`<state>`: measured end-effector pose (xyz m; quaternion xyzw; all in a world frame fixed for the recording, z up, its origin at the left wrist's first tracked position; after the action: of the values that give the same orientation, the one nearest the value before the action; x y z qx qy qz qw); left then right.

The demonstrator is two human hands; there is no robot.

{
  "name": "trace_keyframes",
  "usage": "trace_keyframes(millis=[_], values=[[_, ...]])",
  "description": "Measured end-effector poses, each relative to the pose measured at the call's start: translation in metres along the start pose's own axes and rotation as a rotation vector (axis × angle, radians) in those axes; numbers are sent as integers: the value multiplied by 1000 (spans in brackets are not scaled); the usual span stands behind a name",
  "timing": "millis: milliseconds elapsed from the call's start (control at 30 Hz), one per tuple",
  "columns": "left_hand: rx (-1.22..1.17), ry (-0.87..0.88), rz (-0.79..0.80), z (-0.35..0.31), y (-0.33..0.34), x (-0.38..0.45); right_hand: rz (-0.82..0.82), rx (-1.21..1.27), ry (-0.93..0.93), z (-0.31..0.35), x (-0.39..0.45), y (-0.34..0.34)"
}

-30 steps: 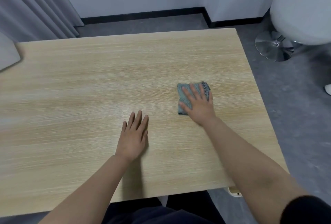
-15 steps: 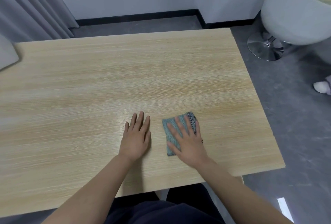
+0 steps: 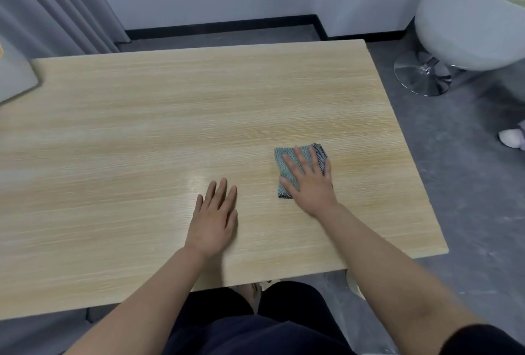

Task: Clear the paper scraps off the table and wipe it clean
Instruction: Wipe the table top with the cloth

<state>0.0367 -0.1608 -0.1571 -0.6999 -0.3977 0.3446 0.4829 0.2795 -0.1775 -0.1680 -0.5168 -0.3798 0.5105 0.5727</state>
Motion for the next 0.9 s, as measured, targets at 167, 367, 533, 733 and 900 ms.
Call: trace_keyframes(millis=[167,367,533,733,900], values=[[-15,-42,-48,-10,4,-15,-18,-13,-61,20,-52,12],[22,-65,-58,-15,11,-27,-89,-9,-259,27,-114,30],[4,-59,-49,-15,14,-41,-56,-18,-270,11,-89,16],[10,-50,-34,-14,16,-63,5,-17,-115,1,-52,5],[12,-31,-47,-13,19,-77,-34,7,-69,15,-79,14]])
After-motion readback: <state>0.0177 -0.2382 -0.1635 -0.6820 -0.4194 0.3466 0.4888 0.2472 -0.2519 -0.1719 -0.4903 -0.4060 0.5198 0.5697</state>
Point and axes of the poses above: each hand's wrist, its own x-axis towards the middle knuckle, its own y-axis out of the palm, z = x × y, the point moved 2 cm from there along x, towards the middle knuckle, and after that the axes turned 14 degrees about -z, right-handed, at the moved point
